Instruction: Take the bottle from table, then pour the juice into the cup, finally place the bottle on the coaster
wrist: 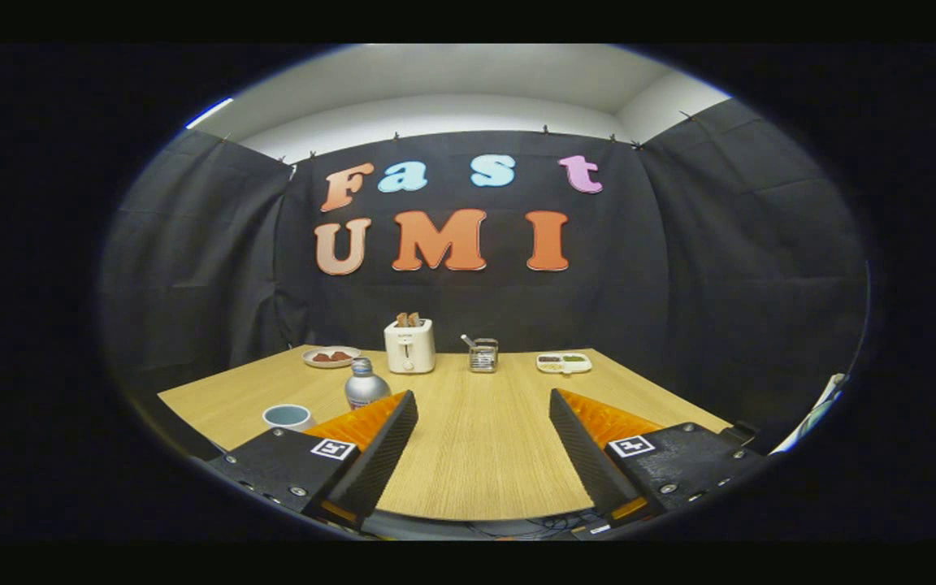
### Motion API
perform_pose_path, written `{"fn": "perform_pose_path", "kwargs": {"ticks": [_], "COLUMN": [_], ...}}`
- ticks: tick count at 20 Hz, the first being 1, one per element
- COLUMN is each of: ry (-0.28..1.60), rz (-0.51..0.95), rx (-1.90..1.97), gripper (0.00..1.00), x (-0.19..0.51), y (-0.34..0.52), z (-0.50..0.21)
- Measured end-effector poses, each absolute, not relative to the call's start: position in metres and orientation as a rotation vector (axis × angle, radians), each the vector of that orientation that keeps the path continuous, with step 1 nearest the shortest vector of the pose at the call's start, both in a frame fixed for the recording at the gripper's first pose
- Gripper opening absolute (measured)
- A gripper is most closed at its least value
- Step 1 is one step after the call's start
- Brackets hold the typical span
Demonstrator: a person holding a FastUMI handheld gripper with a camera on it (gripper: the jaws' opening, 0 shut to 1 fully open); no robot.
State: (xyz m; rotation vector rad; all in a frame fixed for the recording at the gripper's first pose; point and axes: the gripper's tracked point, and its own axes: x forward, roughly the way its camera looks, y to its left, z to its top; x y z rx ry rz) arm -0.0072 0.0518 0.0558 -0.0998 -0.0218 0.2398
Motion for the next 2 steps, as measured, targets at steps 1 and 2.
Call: {"fn": "perform_pose_path", "kwargs": {"ticks": [1, 2], "ry": [-0.017, -0.015], "rz": [0.244, 0.242], "rx": [-0.116, -0.127], "gripper": [0.97, 0.97], "x": [-0.0081, -0.0089], "y": [0.0518, 0.0516], "z": [0.0531, 0.0514]}}
